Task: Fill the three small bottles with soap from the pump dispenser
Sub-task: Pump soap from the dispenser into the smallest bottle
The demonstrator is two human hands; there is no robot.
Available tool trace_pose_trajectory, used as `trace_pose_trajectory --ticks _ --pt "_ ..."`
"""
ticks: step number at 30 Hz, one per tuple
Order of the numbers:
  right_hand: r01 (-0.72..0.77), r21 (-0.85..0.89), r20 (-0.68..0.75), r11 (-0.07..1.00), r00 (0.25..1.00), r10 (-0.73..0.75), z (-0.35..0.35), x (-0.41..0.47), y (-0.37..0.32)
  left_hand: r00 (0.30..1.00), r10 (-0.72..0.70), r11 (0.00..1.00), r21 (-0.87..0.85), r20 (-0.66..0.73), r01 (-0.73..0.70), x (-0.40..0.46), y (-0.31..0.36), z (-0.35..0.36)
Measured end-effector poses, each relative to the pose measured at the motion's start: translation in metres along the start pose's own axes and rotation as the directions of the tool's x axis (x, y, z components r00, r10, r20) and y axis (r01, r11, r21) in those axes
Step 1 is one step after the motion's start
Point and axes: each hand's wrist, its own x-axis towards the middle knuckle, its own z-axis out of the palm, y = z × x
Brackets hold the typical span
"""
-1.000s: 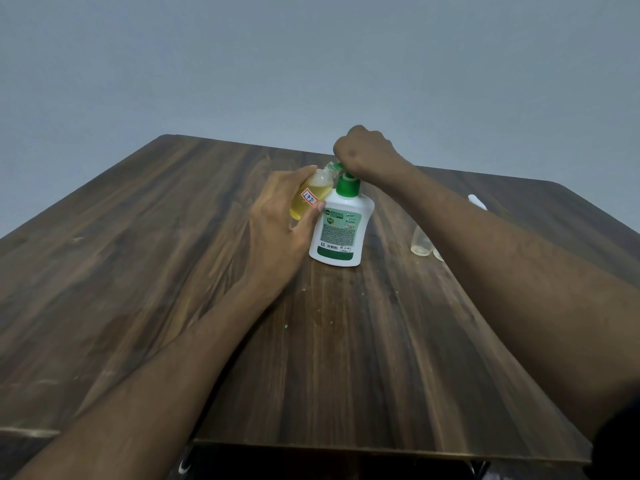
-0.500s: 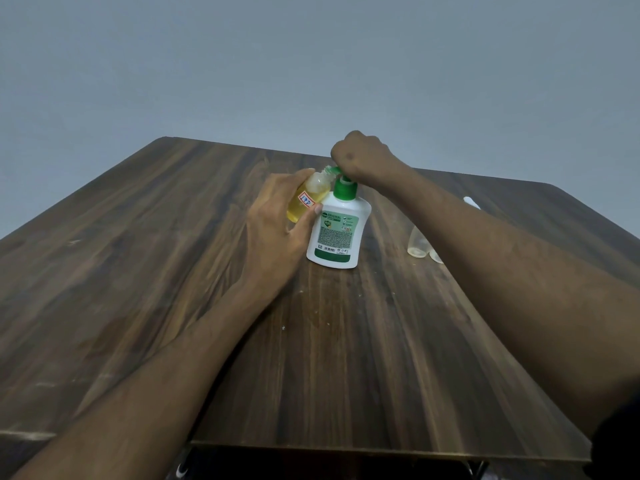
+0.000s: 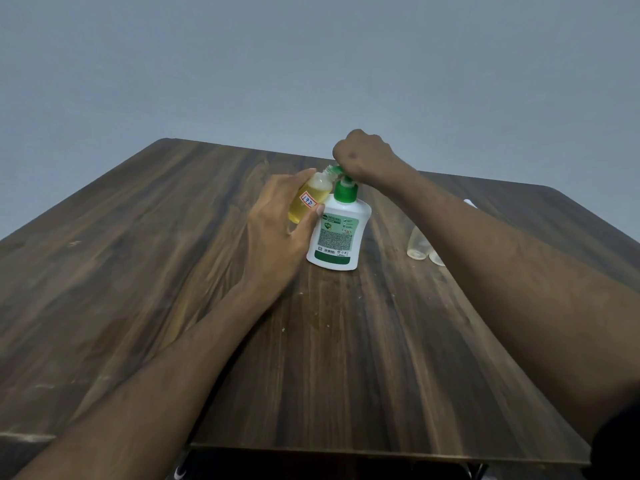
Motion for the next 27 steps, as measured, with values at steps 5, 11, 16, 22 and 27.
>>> trace_pose_trajectory --ticks 5,11,16,22,27 --pt "-0.005 0.022 -0.012 1.000 1.000 0.005 -0.0004 0.0013 0.0007 1.000 -0.003 1.000 0.008 0.003 0.003 0.0002 0.0001 0.0010" --pt "-0.010 0.005 -0.025 1.000 1.000 0.010 -0.0003 0.0041 0.0002 1.000 -0.005 1.000 0.000 0.000 0.005 0.0006 -0.0009 0.0012" --pt "0.006 -0.035 -0.005 0.999 1.000 -0.006 -0.0002 0.0041 -0.0013 1.000 0.003 1.000 0.006 0.010 -0.003 -0.0005 -0.0003 0.0009" --pt "-0.003 0.003 0.011 1.000 1.000 0.003 0.0015 0.0006 0.0010 1.000 0.006 1.000 0.004 0.013 -0.006 -0.0009 0.0000 0.0008" --pt "0.018 0.007 -0.019 1.000 1.000 -0.018 0.0016 0.0061 0.0026 1.000 0.009 1.000 -0.007 0.010 -0.009 0.0003 -0.0005 0.0007"
